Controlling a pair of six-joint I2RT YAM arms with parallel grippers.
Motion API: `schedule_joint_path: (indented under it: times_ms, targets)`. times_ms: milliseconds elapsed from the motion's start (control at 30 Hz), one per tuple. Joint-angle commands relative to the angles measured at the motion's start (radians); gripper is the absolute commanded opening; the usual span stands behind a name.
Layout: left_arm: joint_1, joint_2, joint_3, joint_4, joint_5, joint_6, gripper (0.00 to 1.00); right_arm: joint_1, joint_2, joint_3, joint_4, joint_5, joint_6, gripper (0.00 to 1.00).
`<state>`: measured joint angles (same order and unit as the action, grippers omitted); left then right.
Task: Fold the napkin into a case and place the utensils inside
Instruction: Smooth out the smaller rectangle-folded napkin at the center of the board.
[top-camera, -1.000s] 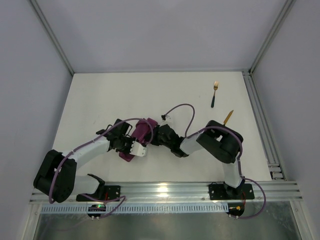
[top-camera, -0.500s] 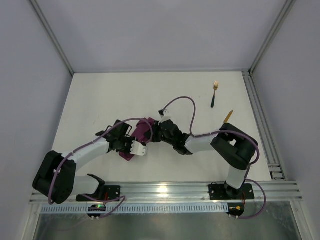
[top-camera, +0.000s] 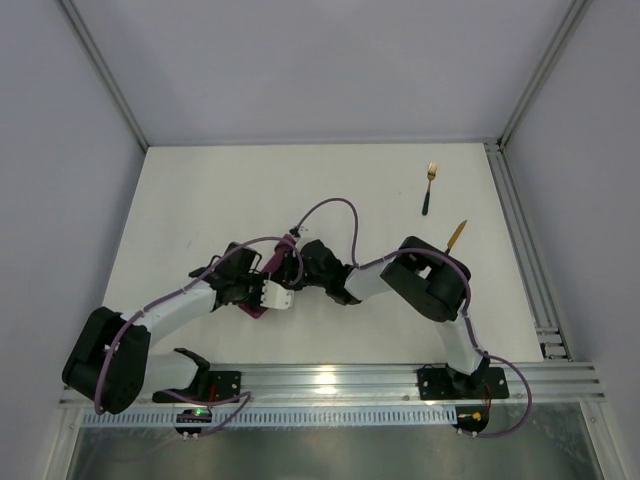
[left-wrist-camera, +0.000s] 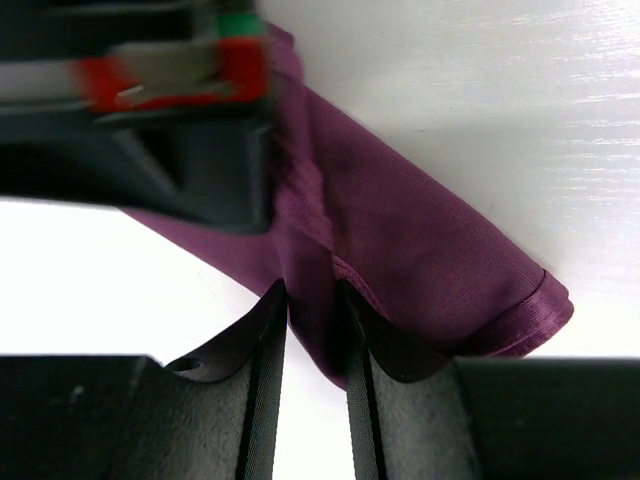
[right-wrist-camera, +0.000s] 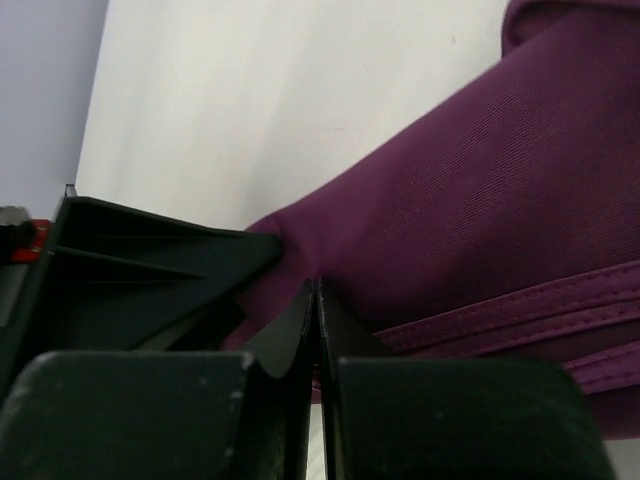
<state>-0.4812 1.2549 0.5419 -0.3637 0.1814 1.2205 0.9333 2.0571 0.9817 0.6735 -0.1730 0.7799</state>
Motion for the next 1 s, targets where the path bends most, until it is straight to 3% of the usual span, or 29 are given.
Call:
schedule_joint_path:
  times_ms: [0, 133, 333, 533, 700, 967]
  targets:
    - [0.021, 0.006, -0.004, -0.049, 0.043, -0.059, 0.30, 0.006, 0.024, 0.018, -0.021, -0.033, 0.024, 0.04]
    - [0.049, 0.002, 0.023, -0.084, 0.093, -0.067, 0.31, 0.004, 0.041, -0.012, -0.028, -0.007, 0.047, 0.04]
    - [0.138, -0.023, 0.101, -0.302, 0.210, 0.008, 0.34, 0.002, 0.038, -0.031, -0.022, 0.017, 0.061, 0.04]
    - [0.230, -0.029, 0.200, -0.409, 0.296, -0.055, 0.34, 0.002, 0.038, -0.032, 0.011, 0.007, 0.076, 0.04]
    - [0.247, -0.029, 0.147, -0.315, 0.251, -0.171, 0.36, 0.002, 0.032, -0.041, 0.029, 0.009, 0.076, 0.04]
    - [0.219, 0.037, 0.121, -0.218, 0.245, -0.228, 0.37, 0.002, 0.040, -0.057, 0.089, 0.000, 0.093, 0.04]
